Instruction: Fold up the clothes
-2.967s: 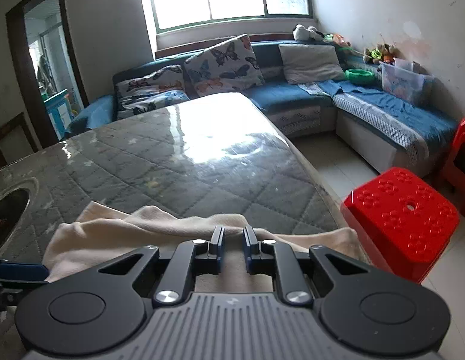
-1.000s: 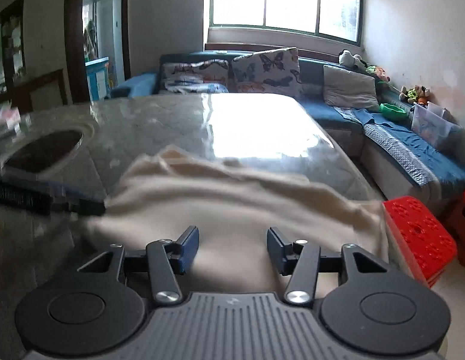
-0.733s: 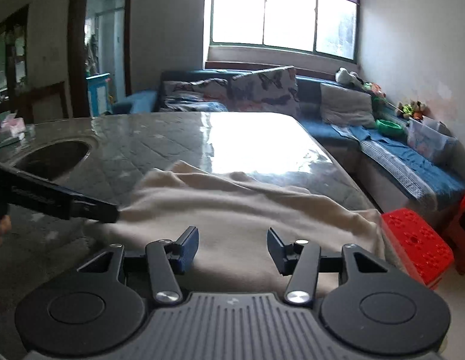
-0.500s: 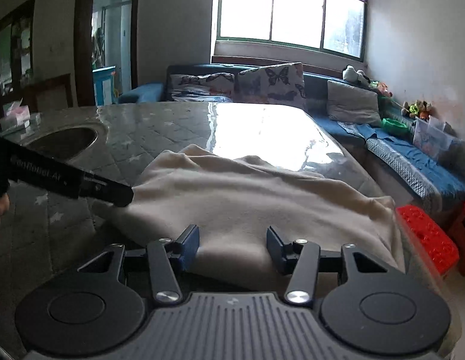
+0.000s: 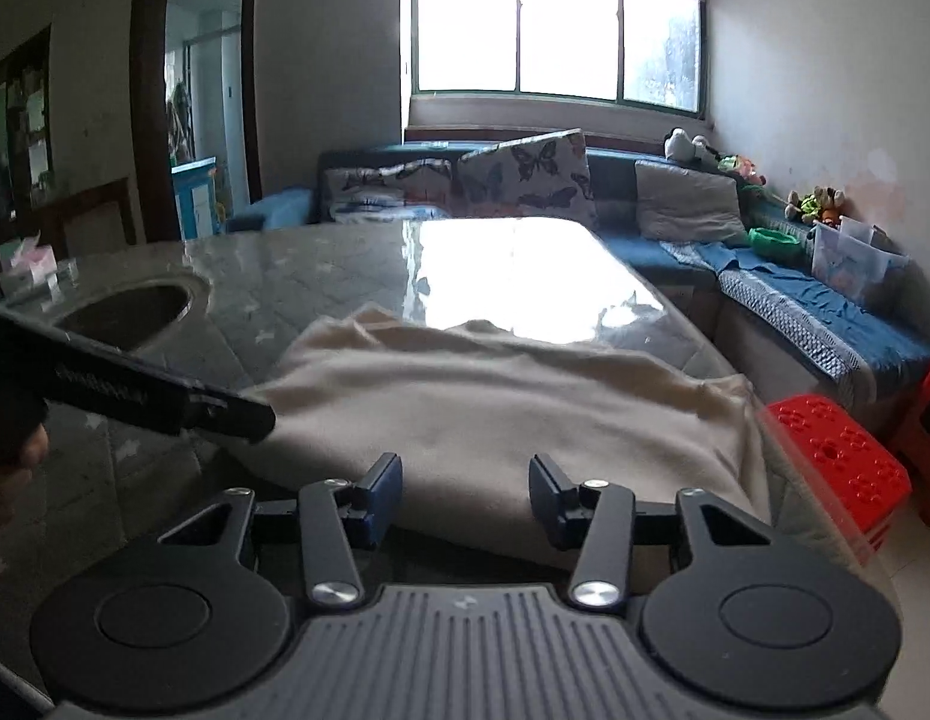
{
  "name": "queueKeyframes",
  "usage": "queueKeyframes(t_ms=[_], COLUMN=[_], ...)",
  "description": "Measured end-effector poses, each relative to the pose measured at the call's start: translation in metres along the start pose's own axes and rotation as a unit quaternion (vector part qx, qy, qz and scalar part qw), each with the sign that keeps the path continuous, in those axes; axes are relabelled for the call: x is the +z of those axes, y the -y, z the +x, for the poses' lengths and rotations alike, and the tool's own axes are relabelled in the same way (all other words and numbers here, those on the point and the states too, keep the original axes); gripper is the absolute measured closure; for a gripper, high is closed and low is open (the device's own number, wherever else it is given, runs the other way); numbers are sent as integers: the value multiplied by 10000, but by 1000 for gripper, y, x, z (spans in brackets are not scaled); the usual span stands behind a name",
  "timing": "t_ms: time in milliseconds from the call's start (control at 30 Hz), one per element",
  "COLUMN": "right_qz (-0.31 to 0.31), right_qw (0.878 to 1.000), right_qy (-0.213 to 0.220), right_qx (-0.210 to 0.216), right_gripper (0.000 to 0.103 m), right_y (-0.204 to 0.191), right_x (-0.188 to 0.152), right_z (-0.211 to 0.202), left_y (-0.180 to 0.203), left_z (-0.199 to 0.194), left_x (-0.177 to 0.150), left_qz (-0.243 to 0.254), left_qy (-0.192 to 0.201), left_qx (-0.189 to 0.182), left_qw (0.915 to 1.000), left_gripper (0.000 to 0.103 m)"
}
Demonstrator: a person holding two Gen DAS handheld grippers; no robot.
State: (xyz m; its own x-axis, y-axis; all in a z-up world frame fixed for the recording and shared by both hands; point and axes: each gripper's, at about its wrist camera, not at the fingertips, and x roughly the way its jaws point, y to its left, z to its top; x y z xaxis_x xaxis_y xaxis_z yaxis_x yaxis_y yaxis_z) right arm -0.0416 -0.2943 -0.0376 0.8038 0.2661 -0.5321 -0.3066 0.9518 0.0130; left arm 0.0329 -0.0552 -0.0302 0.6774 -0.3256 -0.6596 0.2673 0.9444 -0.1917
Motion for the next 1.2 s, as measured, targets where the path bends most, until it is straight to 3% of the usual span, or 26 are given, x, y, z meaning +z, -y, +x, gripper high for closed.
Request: queueKeyframes(t_ms=[167, 367, 700, 1000, 1200], right_qz=[111, 468, 735, 771, 808], right_qw=[9998, 9985, 9955, 9947, 9938], right_qy=[-118, 94, -111, 6, 20], right_qx=[-86, -275, -588, -675, -767], right_gripper=[57, 57, 55, 31, 17], right_y=[7, 24, 44, 40, 32], right_x=[-6, -4, -14, -7, -6], right_z=[-1, -16, -20, -20, -22], left_y=[-1, -2, -3, 2, 4], left_z=[1, 1, -4, -11, -18], left_x=[-1, -2, -3, -4, -10], left_qz=[-21, 2, -6, 61, 36], left_qy=[-3, -12, -40, -64, -110], left_qx=[7, 28, 136, 405, 419], left_qw=[10000, 10000, 9999, 9991, 9991], left_gripper=[34, 32, 27, 1, 0])
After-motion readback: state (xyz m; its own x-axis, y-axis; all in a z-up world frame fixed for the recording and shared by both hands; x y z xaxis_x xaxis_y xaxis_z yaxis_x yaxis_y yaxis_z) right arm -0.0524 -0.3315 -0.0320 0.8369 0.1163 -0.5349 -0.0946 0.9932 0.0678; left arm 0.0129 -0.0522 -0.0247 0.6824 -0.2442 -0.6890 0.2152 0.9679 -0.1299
